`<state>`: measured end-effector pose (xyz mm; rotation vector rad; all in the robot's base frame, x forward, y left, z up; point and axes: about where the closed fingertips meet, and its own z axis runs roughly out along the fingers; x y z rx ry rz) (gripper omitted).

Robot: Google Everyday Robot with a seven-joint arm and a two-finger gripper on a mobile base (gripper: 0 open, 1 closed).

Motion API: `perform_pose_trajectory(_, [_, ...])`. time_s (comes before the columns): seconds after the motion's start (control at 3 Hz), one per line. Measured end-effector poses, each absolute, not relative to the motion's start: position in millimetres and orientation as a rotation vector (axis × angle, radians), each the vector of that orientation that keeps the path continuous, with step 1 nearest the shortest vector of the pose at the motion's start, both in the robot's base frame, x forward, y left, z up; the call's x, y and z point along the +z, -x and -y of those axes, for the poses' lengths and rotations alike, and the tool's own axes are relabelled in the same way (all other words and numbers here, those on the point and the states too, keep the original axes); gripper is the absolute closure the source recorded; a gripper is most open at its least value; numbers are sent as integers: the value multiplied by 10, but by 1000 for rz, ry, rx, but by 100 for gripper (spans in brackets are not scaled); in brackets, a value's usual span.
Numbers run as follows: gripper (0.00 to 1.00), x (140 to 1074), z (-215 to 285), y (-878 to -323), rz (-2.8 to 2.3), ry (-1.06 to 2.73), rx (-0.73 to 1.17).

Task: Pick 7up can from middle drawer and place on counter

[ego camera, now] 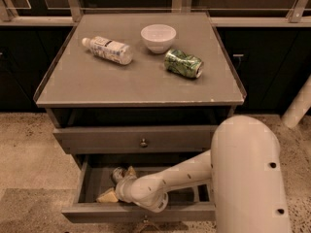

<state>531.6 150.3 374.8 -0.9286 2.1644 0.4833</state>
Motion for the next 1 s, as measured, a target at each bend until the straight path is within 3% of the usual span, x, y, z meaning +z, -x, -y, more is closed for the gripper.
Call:
perform_pose_trajectory(0.33, [0,3698,-1480,-5337,-2183,930,466])
perform_pose_trajectory(1.0, [41,3698,-1480,-5337,-2183,930,466])
